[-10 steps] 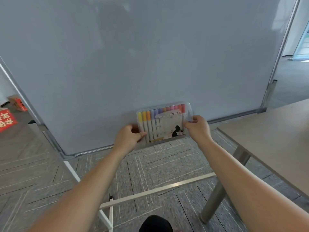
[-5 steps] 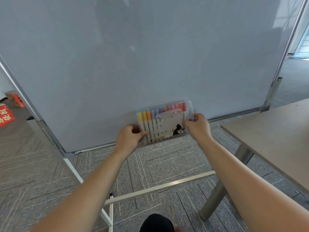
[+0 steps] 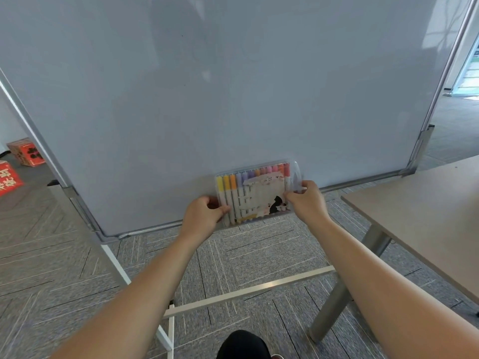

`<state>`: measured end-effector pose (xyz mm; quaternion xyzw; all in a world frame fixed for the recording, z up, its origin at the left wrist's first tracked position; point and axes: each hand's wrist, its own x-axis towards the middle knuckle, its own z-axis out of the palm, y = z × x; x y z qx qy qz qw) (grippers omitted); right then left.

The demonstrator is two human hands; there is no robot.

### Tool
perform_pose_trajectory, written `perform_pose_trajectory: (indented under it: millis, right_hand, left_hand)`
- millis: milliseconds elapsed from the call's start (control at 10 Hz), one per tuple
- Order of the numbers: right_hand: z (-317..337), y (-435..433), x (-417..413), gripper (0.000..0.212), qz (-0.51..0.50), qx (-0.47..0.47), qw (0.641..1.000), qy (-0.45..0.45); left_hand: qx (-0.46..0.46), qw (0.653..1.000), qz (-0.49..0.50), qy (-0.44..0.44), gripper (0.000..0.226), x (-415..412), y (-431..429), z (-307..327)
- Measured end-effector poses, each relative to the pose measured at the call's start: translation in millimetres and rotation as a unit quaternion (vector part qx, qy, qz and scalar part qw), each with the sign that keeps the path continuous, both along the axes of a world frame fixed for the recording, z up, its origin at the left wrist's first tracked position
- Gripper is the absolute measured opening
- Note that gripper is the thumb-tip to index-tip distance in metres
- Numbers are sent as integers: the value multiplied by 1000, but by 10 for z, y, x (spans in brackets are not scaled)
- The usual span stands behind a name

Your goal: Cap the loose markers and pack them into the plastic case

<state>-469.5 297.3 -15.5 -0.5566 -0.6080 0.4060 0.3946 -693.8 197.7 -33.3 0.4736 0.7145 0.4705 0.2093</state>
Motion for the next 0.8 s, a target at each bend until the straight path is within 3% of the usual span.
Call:
perform_pose_trajectory:
  millis: [500, 800]
  right_hand:
    - [30, -51, 22, 59, -2, -16, 999, -28]
    - [173, -253, 83, 61, -10, -25, 999, -31]
  left_hand:
    - [-14, 1000, 6, 2, 14, 16, -35, 53]
    - [-18, 998, 32, 42, 36, 57, -194, 209]
